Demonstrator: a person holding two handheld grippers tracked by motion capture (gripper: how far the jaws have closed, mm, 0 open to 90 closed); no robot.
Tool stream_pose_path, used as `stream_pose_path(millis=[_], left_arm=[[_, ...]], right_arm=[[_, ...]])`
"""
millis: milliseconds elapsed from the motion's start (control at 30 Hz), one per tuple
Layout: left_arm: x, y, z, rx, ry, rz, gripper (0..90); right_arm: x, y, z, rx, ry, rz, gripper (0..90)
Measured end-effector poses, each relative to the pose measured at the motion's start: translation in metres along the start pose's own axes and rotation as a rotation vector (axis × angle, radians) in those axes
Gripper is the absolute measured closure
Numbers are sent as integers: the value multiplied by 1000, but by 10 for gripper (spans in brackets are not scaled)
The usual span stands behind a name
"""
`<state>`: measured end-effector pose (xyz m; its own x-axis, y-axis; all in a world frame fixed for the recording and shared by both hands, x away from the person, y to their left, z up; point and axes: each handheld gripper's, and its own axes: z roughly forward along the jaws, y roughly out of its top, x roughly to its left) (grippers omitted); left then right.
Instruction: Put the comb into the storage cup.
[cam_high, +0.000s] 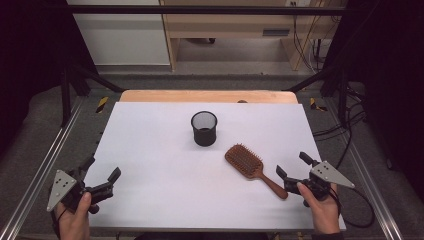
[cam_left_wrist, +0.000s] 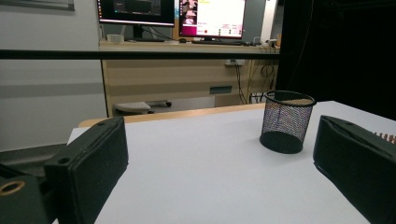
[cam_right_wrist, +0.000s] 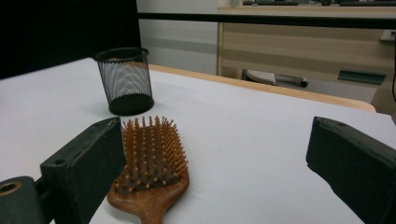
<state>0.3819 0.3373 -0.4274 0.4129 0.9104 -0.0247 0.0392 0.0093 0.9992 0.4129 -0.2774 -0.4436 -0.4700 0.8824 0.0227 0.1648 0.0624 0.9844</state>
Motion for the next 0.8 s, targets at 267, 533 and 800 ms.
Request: stream_pose_path(millis=[267, 533, 800], left_arm=[[-1, -1, 1, 7, 10, 4, 36], [0, 0, -2, 1, 6, -1, 36], [1, -1, -2, 6, 8, -3, 36]], right_arm=[[0, 7, -5, 2, -46, 84, 76], [10, 17, -12, 37, -11, 38, 60], [25, 38, -14, 29, 9, -17, 60]])
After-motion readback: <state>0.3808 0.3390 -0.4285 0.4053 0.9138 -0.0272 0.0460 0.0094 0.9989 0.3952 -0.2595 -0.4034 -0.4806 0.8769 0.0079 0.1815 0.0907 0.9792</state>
